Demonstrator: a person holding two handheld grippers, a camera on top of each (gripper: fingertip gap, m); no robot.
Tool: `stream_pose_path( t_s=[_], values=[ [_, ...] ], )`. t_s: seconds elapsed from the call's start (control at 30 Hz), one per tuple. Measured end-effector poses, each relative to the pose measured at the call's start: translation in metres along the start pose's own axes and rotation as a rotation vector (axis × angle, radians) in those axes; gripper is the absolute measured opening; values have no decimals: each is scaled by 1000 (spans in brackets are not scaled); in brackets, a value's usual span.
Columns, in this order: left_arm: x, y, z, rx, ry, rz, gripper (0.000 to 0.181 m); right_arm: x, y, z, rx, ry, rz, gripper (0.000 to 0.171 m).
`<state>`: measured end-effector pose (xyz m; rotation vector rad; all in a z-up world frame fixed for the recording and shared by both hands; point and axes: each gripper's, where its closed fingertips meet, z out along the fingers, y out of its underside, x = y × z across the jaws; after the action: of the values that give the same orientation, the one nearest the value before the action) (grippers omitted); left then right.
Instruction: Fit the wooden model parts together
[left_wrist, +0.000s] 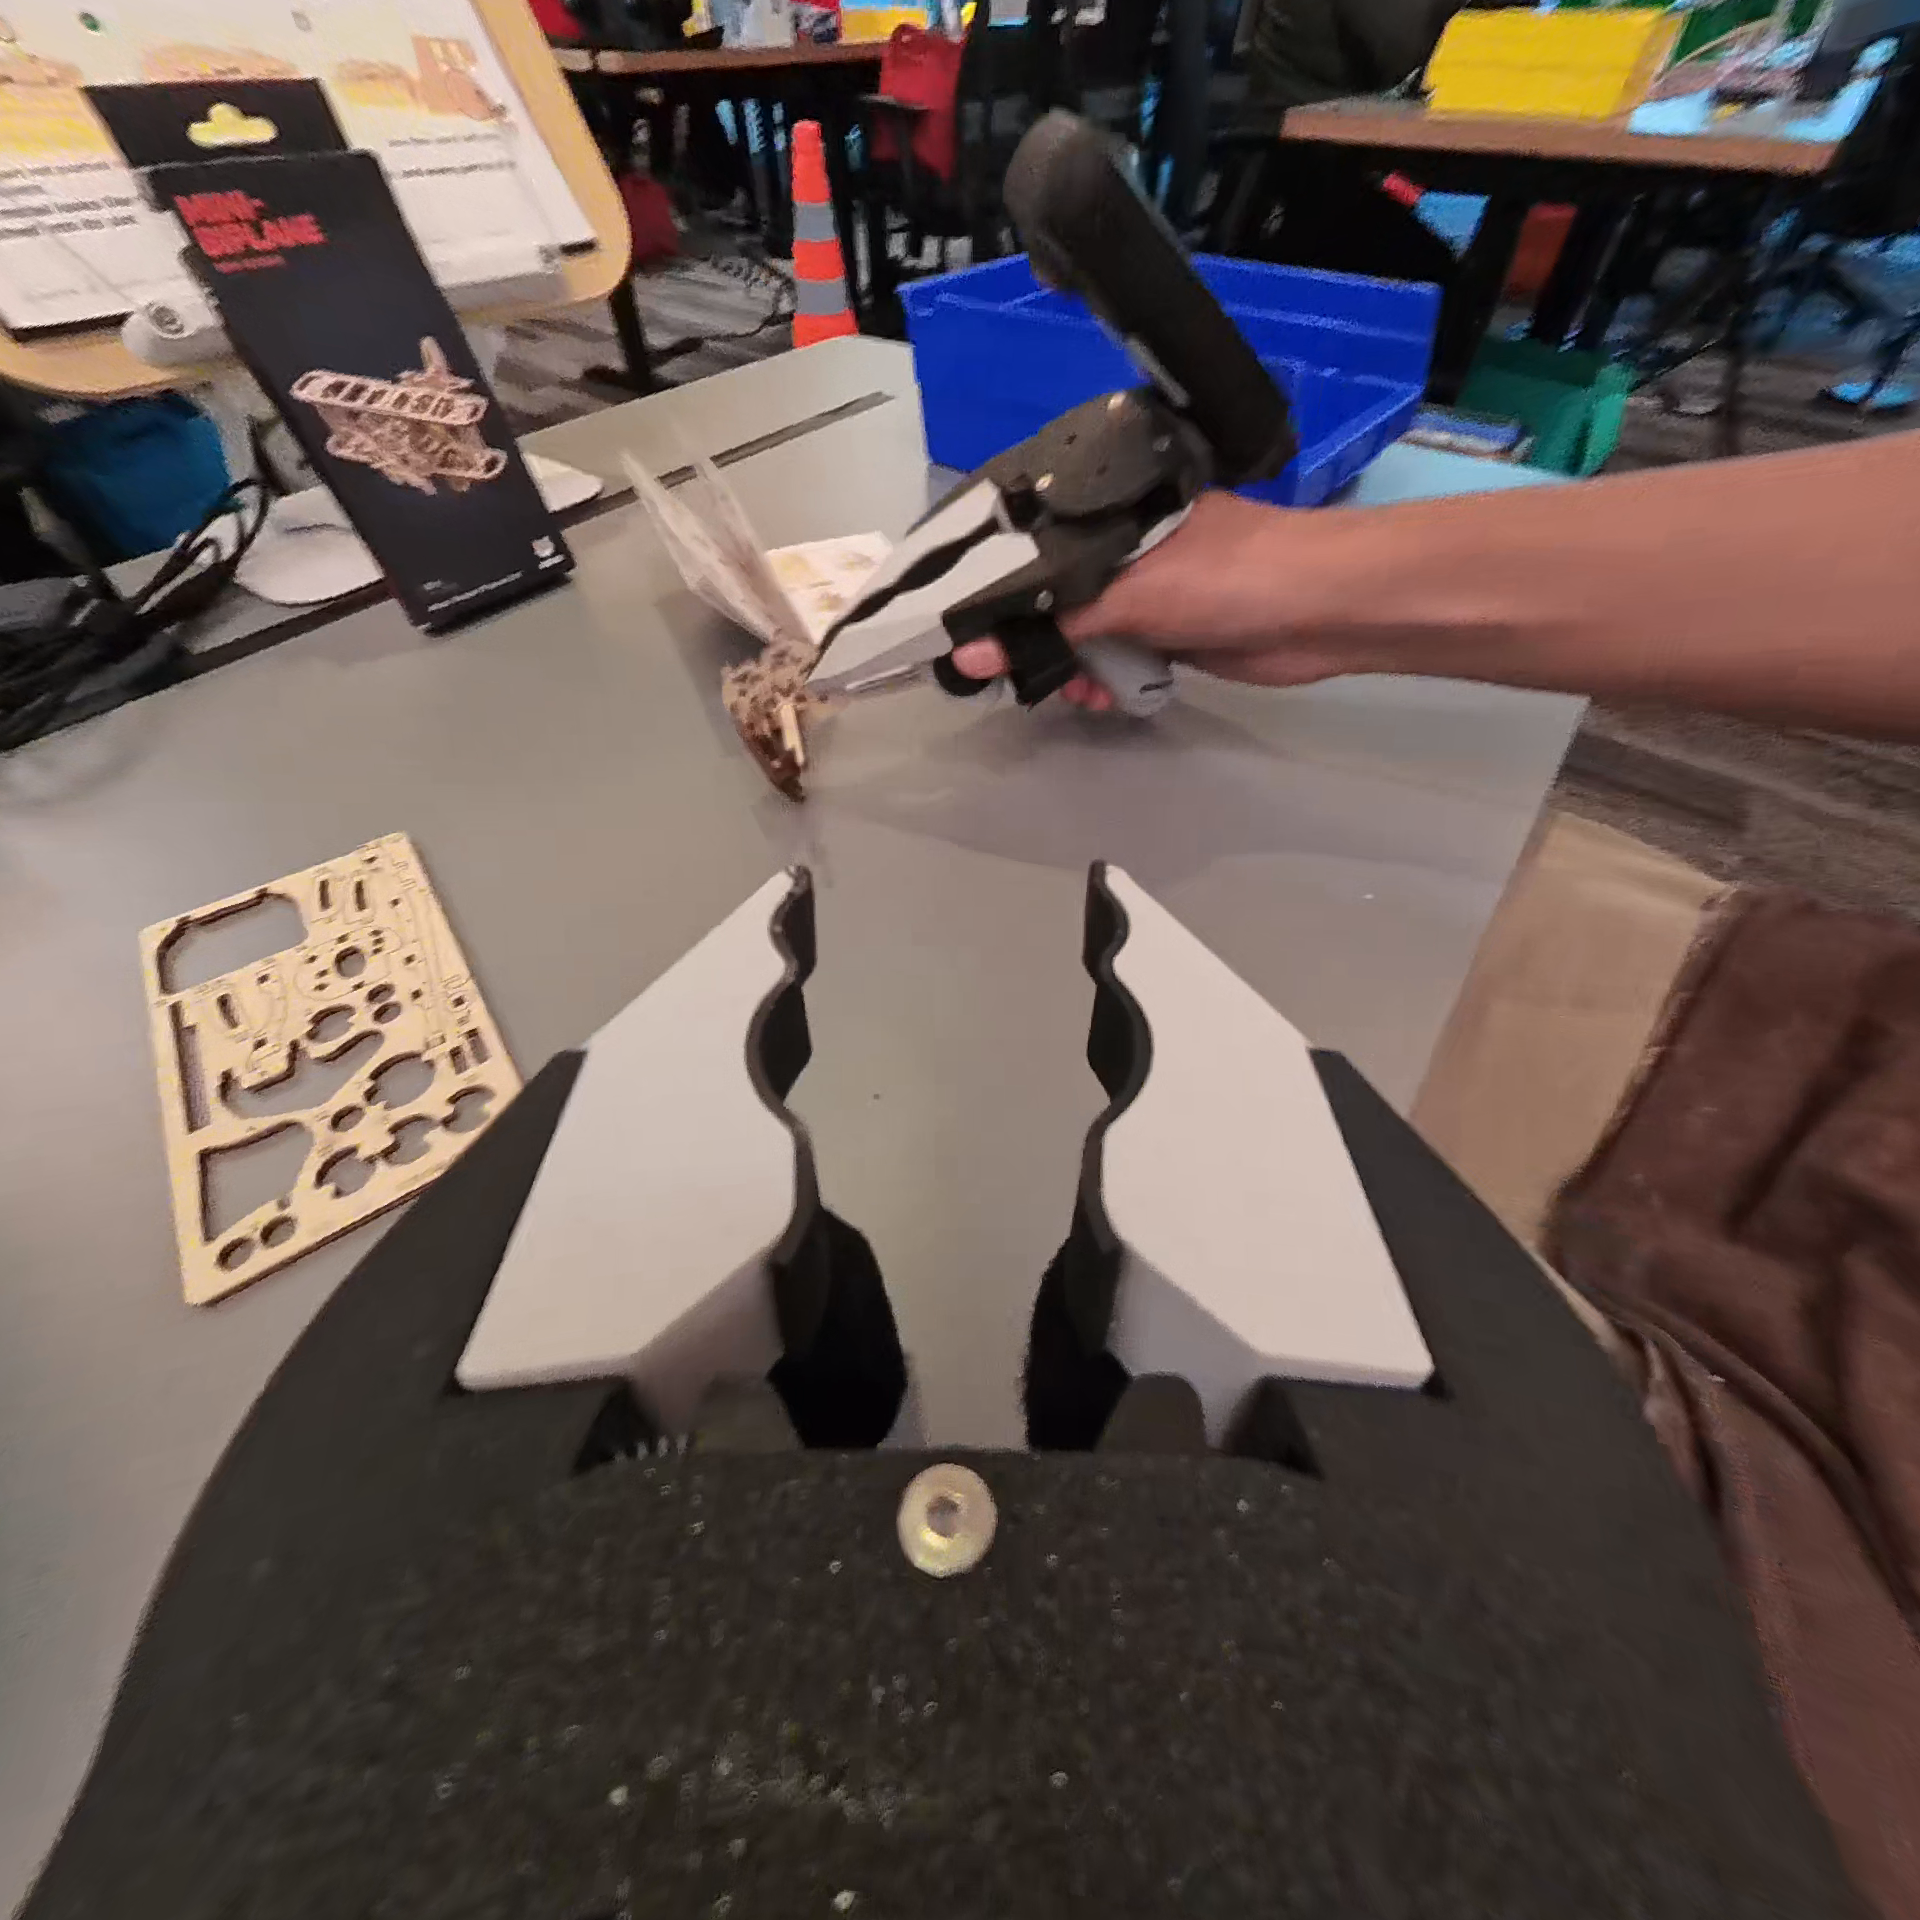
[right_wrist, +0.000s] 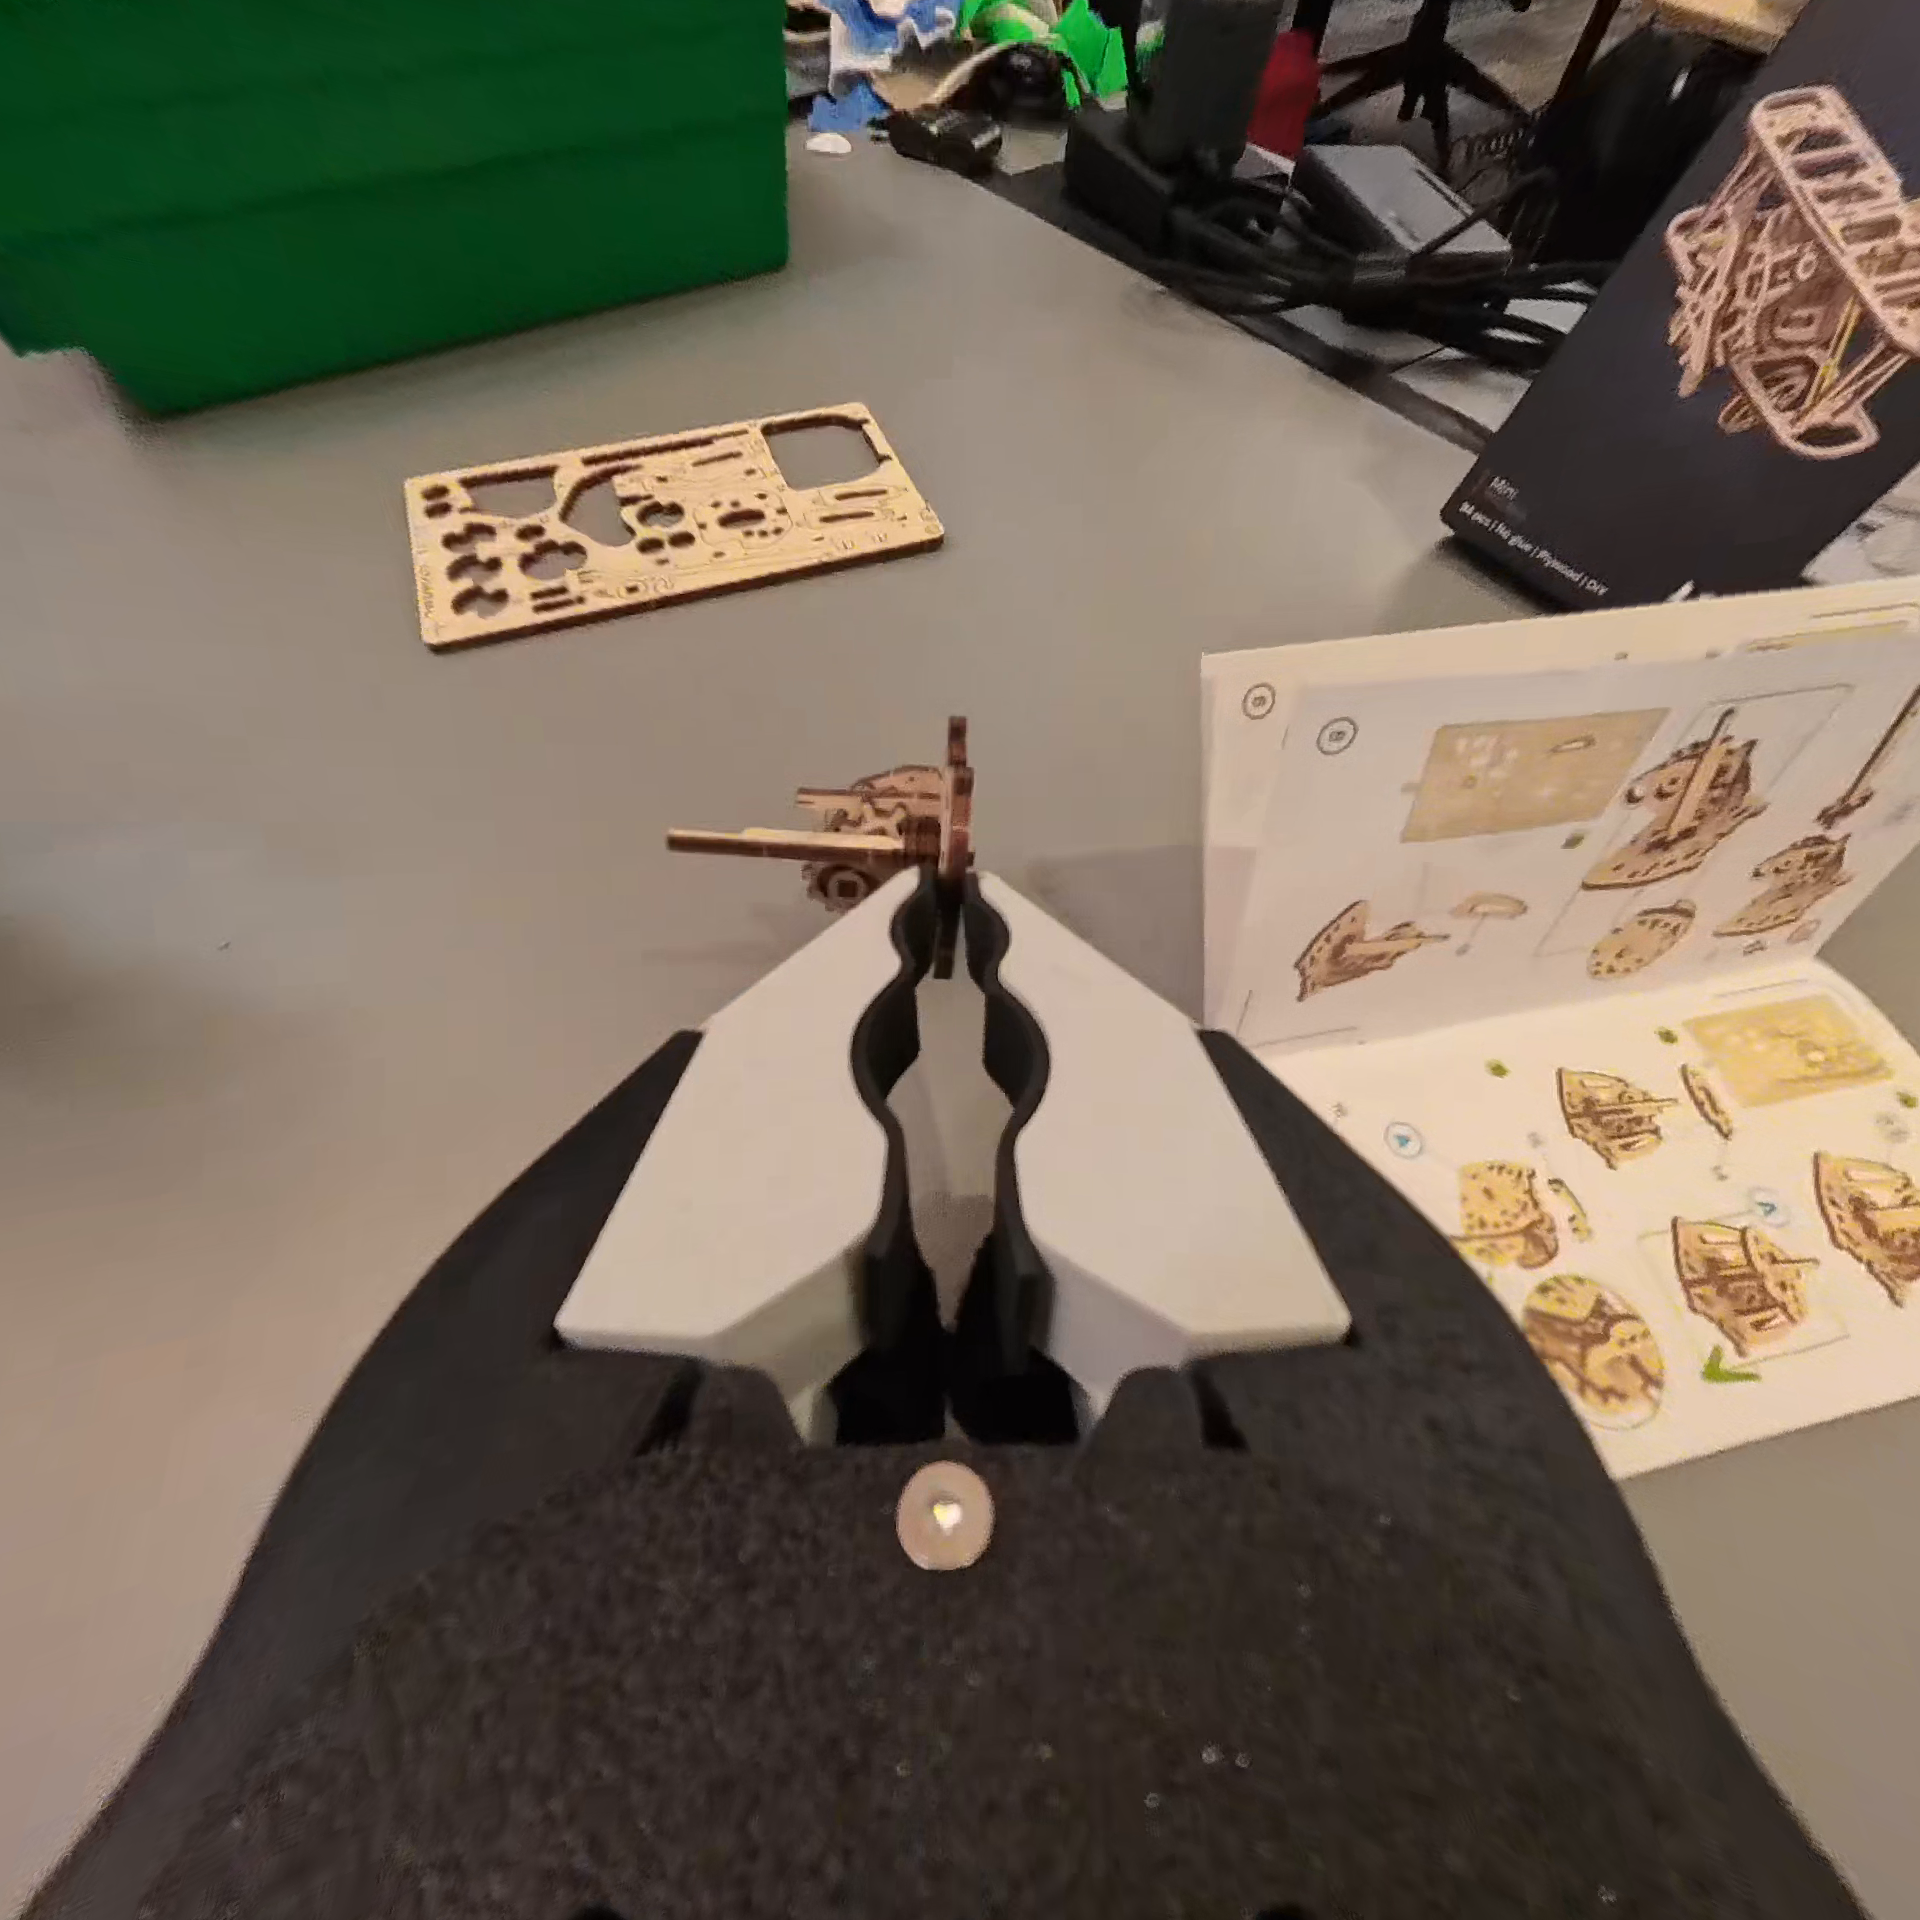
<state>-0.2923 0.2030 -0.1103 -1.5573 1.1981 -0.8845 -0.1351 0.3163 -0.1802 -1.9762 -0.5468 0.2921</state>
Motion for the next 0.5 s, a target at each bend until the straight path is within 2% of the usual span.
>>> stream_pose_path(
  t_s=[0.07, 0.37, 0.5],
  values=[
    [0, 1, 3, -3, 7, -11, 55, 3, 1, 0, -29, -8, 28, 4],
    [4, 1, 7, -10, 13, -9, 54, 3, 45, -12, -192, -55, 163, 3],
    [8, 4, 9, -38, 16, 7, 52, 4, 49, -12, -217, -73, 225, 5]
  ],
)
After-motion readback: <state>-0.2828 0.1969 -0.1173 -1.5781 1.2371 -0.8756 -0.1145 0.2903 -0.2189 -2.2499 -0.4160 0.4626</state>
